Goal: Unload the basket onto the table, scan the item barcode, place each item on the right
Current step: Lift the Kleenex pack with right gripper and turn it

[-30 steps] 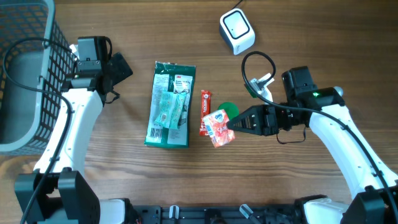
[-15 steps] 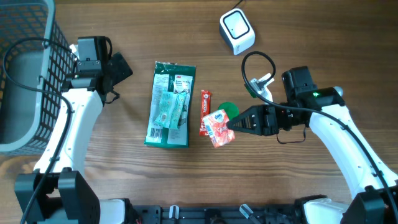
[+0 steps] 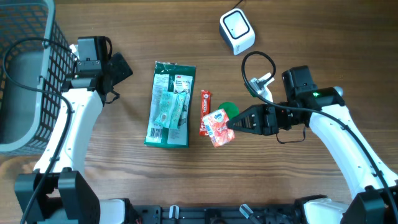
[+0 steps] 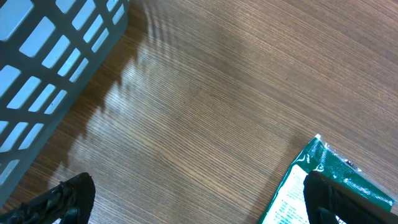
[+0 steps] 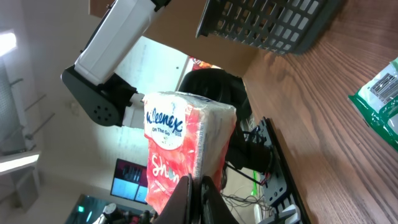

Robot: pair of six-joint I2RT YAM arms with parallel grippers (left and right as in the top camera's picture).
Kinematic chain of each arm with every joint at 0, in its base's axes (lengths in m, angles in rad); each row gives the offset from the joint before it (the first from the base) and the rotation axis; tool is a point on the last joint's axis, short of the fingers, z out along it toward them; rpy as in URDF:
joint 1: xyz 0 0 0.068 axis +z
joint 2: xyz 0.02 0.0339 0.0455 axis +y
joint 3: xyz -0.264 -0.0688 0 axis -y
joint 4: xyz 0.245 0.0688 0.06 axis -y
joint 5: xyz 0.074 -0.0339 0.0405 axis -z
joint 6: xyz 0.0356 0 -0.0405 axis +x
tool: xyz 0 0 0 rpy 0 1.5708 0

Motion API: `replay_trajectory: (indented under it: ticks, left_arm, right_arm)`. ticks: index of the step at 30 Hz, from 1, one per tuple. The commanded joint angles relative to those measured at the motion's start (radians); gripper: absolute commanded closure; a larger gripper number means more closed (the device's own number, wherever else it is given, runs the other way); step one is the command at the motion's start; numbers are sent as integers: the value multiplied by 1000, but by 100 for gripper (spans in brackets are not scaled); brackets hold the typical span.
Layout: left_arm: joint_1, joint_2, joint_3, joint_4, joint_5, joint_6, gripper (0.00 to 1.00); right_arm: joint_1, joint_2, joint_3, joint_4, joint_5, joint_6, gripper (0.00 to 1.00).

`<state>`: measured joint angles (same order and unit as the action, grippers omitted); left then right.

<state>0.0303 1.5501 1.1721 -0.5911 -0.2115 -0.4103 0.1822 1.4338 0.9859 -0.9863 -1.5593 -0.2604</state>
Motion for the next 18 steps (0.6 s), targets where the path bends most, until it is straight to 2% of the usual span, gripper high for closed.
replay_trajectory:
  ticks: [1, 18]
  left_arm:
    - [3, 0, 12, 0, 2, -17, 0]
    - [3, 0, 12, 0, 2, -17, 0]
  right_arm:
    - [-2, -19, 1, 5, -47, -24, 96]
    - [-2, -19, 0, 2, 70, 1, 96]
